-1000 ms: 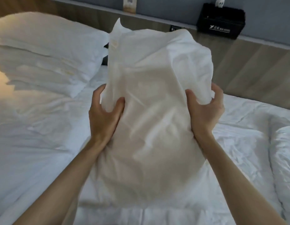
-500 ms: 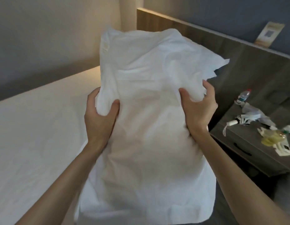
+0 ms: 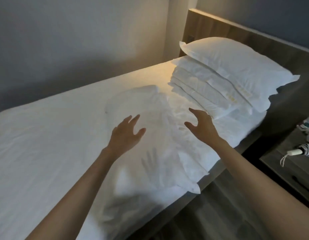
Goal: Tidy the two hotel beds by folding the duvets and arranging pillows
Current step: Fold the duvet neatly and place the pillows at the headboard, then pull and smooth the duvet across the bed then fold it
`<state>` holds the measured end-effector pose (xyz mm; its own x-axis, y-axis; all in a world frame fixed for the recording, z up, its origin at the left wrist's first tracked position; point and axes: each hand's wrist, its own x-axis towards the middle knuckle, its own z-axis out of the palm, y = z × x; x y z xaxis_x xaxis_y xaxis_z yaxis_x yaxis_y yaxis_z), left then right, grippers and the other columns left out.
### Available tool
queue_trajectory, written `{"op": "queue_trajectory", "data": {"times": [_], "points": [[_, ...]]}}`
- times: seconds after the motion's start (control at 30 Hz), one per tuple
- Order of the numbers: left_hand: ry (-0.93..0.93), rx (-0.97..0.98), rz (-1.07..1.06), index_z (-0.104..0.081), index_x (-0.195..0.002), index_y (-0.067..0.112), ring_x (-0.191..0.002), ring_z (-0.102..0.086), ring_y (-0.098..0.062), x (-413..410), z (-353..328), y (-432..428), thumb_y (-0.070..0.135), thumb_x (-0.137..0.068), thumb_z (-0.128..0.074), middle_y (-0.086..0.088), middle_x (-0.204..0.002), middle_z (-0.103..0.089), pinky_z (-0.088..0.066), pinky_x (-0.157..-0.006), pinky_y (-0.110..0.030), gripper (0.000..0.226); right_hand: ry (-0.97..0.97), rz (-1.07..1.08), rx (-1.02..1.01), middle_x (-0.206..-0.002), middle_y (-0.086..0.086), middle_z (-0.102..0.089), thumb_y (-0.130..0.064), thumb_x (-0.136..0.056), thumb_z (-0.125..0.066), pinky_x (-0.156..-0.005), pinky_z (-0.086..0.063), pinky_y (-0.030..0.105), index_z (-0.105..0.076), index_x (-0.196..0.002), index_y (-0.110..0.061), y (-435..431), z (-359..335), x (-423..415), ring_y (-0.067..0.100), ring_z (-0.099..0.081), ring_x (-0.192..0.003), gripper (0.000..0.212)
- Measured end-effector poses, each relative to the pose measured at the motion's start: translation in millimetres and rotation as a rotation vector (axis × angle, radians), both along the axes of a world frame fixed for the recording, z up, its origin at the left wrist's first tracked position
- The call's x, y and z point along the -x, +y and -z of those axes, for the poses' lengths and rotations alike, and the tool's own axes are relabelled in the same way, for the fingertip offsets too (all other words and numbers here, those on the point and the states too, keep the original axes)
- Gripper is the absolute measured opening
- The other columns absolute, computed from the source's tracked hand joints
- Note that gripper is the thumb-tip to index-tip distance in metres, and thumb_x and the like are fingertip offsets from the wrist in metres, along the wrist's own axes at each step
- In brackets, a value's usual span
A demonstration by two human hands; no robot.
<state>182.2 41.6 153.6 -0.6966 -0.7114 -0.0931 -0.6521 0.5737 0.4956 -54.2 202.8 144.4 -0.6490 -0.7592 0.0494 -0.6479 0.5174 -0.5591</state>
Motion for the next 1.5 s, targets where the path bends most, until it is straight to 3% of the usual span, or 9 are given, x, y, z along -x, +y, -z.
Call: {"op": "queue_trajectory", "data": {"times": [0.27, 0.4, 0.6, 0.77, 1.03, 1.27, 1.5], "points": [[0.141, 0.269, 0.364, -0.027, -0.151, 0.031, -0.147, -0.019, -0.021, 66, -32, 98, 0.050, -0.098, -0.039, 0.002, -0.159, -0.023, -0.016, -0.118, -0.048, 0.058, 0.115, 0.066, 0.079, -0.146, 0.001, -0.045, -0.034, -0.092, -0.062, -0.111, -0.034, 0.040, -0.044, -0.143, -0.024, 102, -31, -11, 0.021, -0.039, -0.135, 0.055], [0.192, 0.324, 0.535, -0.037, -0.147, 0.027, -0.145, -0.025, -0.026, 102, -46, 159, 0.058, -0.090, -0.031, -0.003, -0.157, -0.028, -0.024, -0.115, -0.053, 0.065, 0.143, 0.199, 0.082, -0.145, 0.000, -0.047, -0.036, -0.092, -0.060, -0.110, -0.037, 0.045, -0.046, -0.142, -0.024, 185, -38, -13, 0.023, -0.041, -0.133, 0.054], [0.196, 0.372, 0.779, -0.032, -0.149, 0.029, -0.147, -0.018, -0.027, 157, -39, 289, 0.049, -0.096, -0.046, -0.001, -0.160, -0.019, -0.020, -0.118, -0.049, 0.058, 0.180, 0.484, 0.066, -0.142, 0.000, -0.049, -0.028, -0.092, -0.063, -0.106, -0.040, 0.045, -0.047, -0.142, -0.023, 342, -37, -27, 0.023, -0.044, -0.129, 0.052], [0.234, 0.367, 1.009, -0.031, -0.149, 0.025, -0.143, -0.028, -0.028, 191, -33, 416, 0.045, -0.096, -0.048, -0.005, -0.156, -0.029, -0.034, -0.111, -0.051, 0.059, 0.133, 0.743, 0.031, -0.141, 0.000, -0.048, -0.028, -0.091, -0.063, -0.106, -0.039, 0.044, -0.047, -0.141, -0.023, 477, -23, -48, 0.024, -0.043, -0.129, 0.053], [0.298, 0.282, 1.378, -0.037, -0.148, 0.020, -0.142, -0.027, -0.030, 221, -24, 605, 0.038, -0.095, -0.053, -0.011, -0.156, -0.028, -0.033, -0.110, -0.050, 0.058, 0.048, 1.154, 0.019, -0.144, -0.002, -0.044, -0.029, -0.093, -0.060, -0.105, -0.037, 0.046, -0.045, -0.142, -0.025, 652, -6, -103, 0.027, -0.040, -0.129, 0.051], [0.311, 0.196, 1.656, -0.032, -0.150, 0.023, -0.146, -0.017, -0.027, 253, -10, 724, 0.037, -0.095, -0.054, -0.009, -0.159, -0.017, -0.030, -0.113, -0.043, 0.060, -0.036, 1.469, 0.020, -0.148, -0.001, -0.040, -0.031, -0.094, -0.059, -0.109, -0.034, 0.047, -0.043, -0.143, -0.026, 742, 12, -132, 0.027, -0.035, -0.134, 0.052], [0.215, 0.132, 1.860, -0.020, -0.153, 0.028, -0.147, -0.008, -0.023, 331, 10, 803, 0.038, -0.097, -0.050, -0.008, -0.161, -0.003, -0.027, -0.113, -0.042, 0.064, -0.094, 1.698, -0.016, -0.147, -0.001, -0.040, -0.032, -0.094, -0.059, -0.106, -0.037, 0.046, -0.042, -0.143, -0.027, 793, 39, -102, 0.029, -0.038, -0.132, 0.052]]}}
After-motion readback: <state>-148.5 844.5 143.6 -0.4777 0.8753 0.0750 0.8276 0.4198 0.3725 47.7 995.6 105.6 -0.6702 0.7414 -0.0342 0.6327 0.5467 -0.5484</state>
